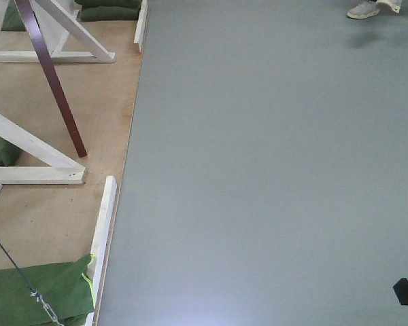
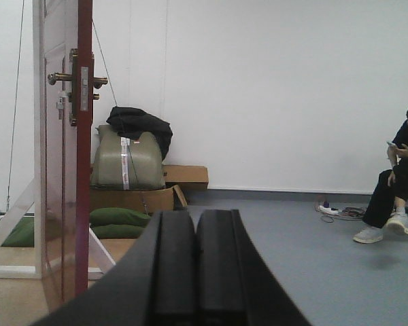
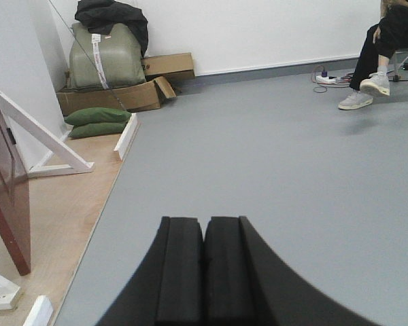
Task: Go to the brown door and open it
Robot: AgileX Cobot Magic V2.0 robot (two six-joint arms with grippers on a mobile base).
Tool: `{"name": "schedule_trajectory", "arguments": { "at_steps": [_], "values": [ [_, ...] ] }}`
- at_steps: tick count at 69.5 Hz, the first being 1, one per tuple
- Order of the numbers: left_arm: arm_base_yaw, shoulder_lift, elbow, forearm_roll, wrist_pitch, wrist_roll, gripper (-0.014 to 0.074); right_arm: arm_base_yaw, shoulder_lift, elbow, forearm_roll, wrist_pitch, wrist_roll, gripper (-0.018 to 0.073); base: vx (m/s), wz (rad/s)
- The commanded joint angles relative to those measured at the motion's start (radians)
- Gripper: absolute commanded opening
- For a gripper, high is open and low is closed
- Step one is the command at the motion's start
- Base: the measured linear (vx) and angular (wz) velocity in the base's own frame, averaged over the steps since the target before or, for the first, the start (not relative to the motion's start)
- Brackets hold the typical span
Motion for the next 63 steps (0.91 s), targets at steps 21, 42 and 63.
{"name": "schedule_trajectory", "arguments": {
  "at_steps": [21, 42, 63],
  "values": [
    [-0.006, -0.026, 0.025, 0.004, -0.076, -0.007, 0.0011, 0.001, -0.009, 0.002, -0.005, -0.08, -0.009, 0.0, 0.0, 0.0],
    [-0.006, -0.026, 0.025, 0.004, -0.076, -0.007, 0.0011, 0.001, -0.009, 0.002, -0.005, -0.08, -0.009, 0.0, 0.0, 0.0],
    [-0.006, -0.026, 0.025, 0.004, -0.076, -0.007, 0.0011, 0.001, -0.009, 0.002, -0.005, -0.08, -0.009, 0.0, 0.0, 0.0]
  ]
}}
